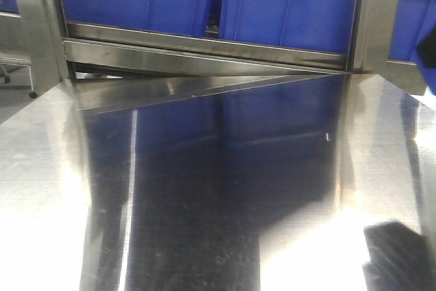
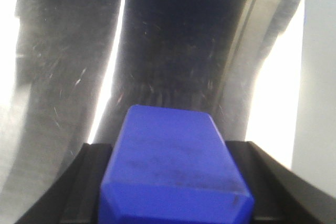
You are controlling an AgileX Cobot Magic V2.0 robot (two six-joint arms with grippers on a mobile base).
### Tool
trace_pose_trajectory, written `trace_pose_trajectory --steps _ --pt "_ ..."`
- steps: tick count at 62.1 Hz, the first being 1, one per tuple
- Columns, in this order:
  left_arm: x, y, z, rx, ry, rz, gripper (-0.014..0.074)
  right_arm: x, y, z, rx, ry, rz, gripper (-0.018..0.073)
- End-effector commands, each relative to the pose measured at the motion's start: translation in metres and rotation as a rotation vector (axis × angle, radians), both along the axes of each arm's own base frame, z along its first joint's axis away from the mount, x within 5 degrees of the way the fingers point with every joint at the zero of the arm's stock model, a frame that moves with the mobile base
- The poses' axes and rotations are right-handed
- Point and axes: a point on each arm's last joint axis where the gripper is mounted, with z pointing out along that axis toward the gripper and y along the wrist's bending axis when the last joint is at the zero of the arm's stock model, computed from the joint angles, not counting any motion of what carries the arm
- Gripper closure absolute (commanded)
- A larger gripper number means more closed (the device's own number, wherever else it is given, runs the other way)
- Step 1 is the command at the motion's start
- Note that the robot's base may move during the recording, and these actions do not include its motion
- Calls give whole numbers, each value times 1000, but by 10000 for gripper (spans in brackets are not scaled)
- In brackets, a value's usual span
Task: Pick and sort blue part to right shelf
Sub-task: 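Hold both blocks raised and start turning the base from the table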
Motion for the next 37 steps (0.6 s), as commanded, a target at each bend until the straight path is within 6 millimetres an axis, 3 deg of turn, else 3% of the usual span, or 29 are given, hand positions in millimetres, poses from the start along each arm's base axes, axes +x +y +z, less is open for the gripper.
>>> trace_pose_trajectory --steps 1,13,37 --pt "-2 -1 15 -35 -88 -23 302 -17 -6 15 29 -192 35 334" --pt "-2 -1 15 -35 -88 -23 302 -59 -22 16 51 -345 42 334" --pt "-2 -1 15 -35 -88 -23 302 -134 -54 50 79 -774 29 334"
